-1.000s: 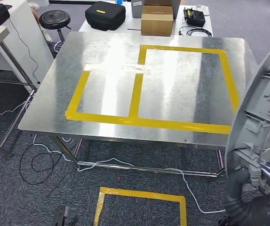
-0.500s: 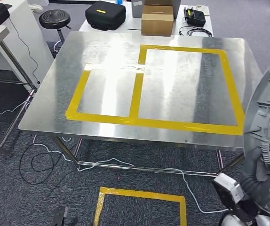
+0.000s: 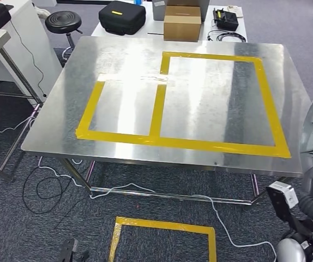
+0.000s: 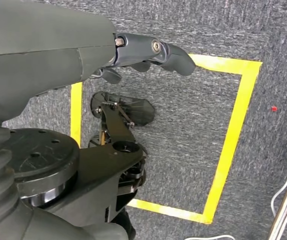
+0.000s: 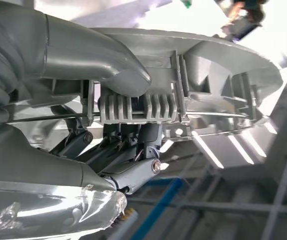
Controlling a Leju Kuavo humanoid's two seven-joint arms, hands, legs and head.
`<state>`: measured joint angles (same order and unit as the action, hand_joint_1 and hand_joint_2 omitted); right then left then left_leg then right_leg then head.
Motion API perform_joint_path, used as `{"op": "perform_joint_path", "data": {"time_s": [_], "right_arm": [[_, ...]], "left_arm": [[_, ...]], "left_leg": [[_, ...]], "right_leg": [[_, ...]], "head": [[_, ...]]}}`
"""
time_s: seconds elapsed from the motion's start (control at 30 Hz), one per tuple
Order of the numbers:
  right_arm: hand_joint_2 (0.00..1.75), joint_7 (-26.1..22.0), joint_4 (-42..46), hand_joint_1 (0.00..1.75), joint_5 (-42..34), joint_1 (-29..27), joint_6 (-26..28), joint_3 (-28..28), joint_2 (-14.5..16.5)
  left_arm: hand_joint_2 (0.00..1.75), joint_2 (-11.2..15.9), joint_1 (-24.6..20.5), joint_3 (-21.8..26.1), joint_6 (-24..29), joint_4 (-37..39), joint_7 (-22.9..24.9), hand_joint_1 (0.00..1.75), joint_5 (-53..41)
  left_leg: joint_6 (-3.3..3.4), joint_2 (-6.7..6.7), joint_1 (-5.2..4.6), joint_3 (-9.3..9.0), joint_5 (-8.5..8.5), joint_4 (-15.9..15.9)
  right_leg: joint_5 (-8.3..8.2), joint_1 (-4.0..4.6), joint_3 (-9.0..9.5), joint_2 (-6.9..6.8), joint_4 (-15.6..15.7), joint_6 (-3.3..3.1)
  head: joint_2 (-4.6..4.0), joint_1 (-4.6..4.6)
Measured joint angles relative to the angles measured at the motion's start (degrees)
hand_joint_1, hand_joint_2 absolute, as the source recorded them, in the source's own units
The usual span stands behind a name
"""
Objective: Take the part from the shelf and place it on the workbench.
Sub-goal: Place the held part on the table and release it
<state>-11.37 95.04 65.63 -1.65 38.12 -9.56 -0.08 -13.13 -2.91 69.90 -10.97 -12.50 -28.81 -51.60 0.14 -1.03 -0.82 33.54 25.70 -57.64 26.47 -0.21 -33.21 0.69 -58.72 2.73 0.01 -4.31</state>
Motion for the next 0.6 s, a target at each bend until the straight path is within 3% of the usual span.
{"op": "perform_joint_path", "data": {"time_s": [0.17, 0.3, 0.6], "right_arm": [[1.75, 7.2, -10.4, 1.75, -1.5, 6.0, -3.9, 0.1, -7.0], [1.75, 10.6, -22.3, 1.75, -0.1, 13.1, -7.7, 0.4, -10.8], [1.75, 13.8, -43.7, 1.75, 3.5, 27.5, -10.7, 4.7, -12.8]], "left_arm": [[1.75, 0.2, 0.0, -0.1, -0.2, 0.0, 0.0, 0.00, -0.9], [1.75, 0.5, -0.2, -0.2, -0.5, 0.0, 0.4, 0.00, -1.8], [1.75, 0.9, -0.6, -0.9, -0.6, 0.0, 1.1, 0.00, -3.0]], "left_leg": [[0.10, 0.00, -0.09, 0.04, -0.06, 0.0], [0.29, 0.00, -0.20, 0.10, -0.19, 0.0], [0.44, -0.01, -0.24, 0.15, -0.35, 0.0]], "right_leg": [[-0.12, -0.07, 0.02, 0.02, 0.0, 0.14], [-0.29, -0.18, -0.01, 0.03, 0.1, 0.29], [-0.37, -0.24, -0.07, -0.04, 0.1, 0.30]], "head": [[0.00, 0.03], [-0.01, 0.02], [0.00, 0.00]]}}
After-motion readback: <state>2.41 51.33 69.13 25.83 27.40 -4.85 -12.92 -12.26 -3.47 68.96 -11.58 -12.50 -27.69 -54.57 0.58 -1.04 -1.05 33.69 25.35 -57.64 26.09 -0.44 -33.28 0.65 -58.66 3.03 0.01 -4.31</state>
